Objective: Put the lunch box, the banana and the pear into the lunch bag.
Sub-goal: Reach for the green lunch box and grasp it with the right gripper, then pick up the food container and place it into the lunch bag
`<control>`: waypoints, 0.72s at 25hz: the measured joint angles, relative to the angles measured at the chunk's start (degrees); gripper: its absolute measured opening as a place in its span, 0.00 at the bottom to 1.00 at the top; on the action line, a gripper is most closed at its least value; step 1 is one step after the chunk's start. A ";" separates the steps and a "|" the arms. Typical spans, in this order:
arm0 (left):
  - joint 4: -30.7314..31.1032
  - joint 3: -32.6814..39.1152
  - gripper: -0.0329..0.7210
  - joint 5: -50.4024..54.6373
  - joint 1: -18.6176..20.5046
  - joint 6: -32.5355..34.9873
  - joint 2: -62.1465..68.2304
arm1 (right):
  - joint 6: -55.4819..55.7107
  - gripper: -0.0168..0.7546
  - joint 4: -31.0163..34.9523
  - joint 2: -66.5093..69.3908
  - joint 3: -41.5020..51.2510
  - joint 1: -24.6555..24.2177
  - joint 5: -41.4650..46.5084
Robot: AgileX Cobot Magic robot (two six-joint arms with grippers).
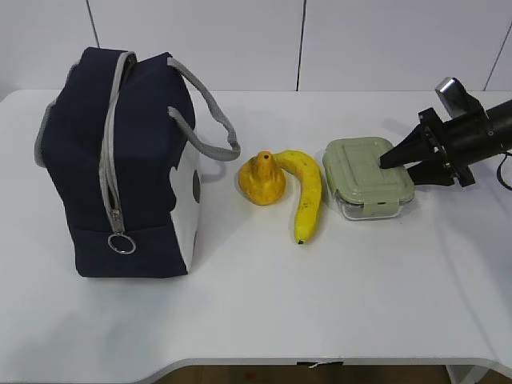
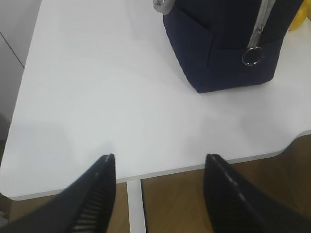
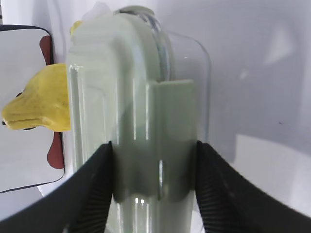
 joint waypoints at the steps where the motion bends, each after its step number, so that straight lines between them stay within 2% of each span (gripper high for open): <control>1: 0.00 0.00 0.62 0.00 0.00 0.00 0.00 | 0.00 0.53 0.00 0.00 0.00 0.00 0.00; 18: 0.00 0.00 0.62 0.00 0.00 0.00 0.00 | 2.21 0.50 0.10 0.00 0.00 0.00 0.21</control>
